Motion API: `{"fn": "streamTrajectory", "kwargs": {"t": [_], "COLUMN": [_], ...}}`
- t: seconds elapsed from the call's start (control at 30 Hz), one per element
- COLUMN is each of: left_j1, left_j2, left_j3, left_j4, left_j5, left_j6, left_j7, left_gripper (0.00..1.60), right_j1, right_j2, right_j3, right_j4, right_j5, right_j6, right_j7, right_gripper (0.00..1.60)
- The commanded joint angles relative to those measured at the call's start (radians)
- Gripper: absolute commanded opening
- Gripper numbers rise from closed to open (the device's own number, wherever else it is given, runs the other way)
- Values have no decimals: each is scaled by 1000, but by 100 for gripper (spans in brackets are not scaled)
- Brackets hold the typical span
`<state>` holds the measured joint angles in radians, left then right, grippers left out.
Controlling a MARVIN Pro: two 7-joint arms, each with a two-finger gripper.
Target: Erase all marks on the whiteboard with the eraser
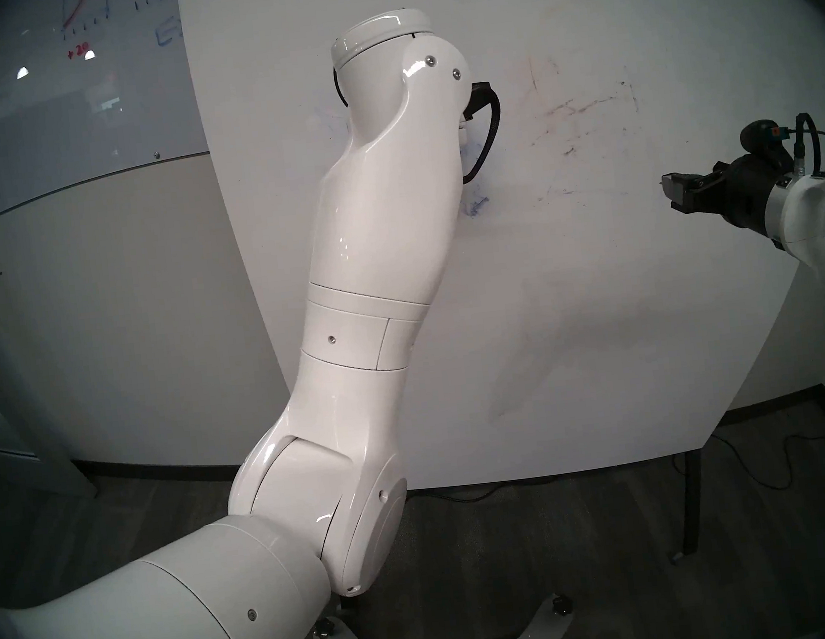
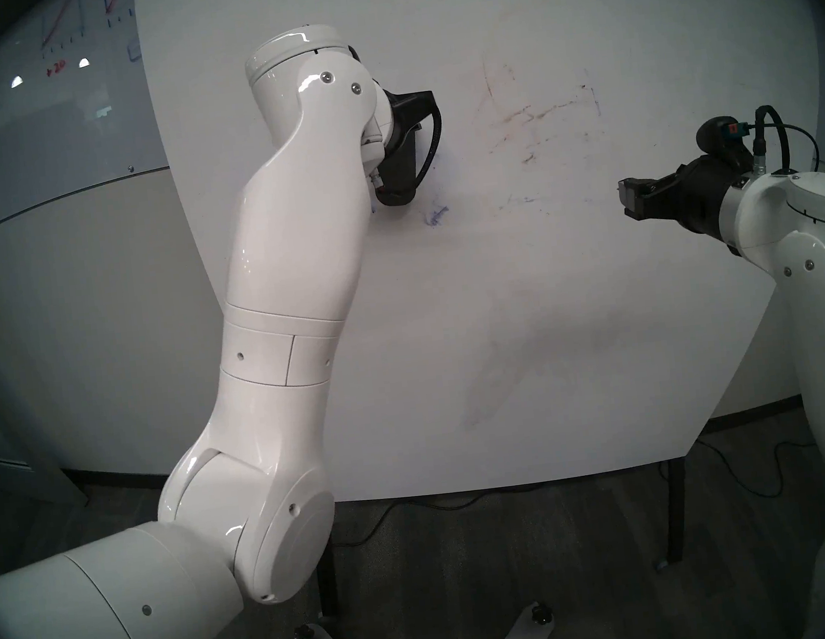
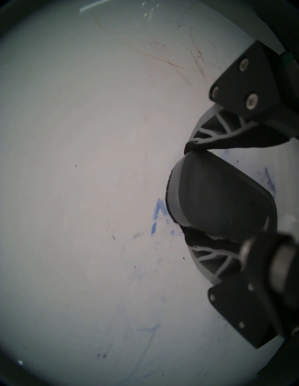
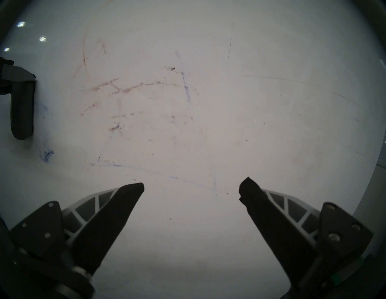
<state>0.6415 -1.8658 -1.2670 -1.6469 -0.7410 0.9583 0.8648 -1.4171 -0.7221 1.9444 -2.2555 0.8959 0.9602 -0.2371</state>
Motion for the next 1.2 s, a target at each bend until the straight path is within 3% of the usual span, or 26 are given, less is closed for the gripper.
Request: {"fn": "streamTrajectory", "kwargs": {"t": [0.0,0.37,1.17], "left_j1": [-17,-96,-138], "left_j2": [53,50,33], "left_j3": [-39,-52,-40], "left_j4": [37,13,-23], "left_j5": [44,67,122], "left_j6": [2,2,2], "left_j7": [89,82,94], "left_gripper": [0,0,0], "right_j1": [8,8,9], "right_j2": [4,4,4], "right_j3": [3,3,3], "right_j4": [-5,-5,-5], "right_j5": [-2,-2,-2], "right_j6": [-6,-6,-7], "right_j7": [1,1,1], "right_gripper": [160,160,160]}}
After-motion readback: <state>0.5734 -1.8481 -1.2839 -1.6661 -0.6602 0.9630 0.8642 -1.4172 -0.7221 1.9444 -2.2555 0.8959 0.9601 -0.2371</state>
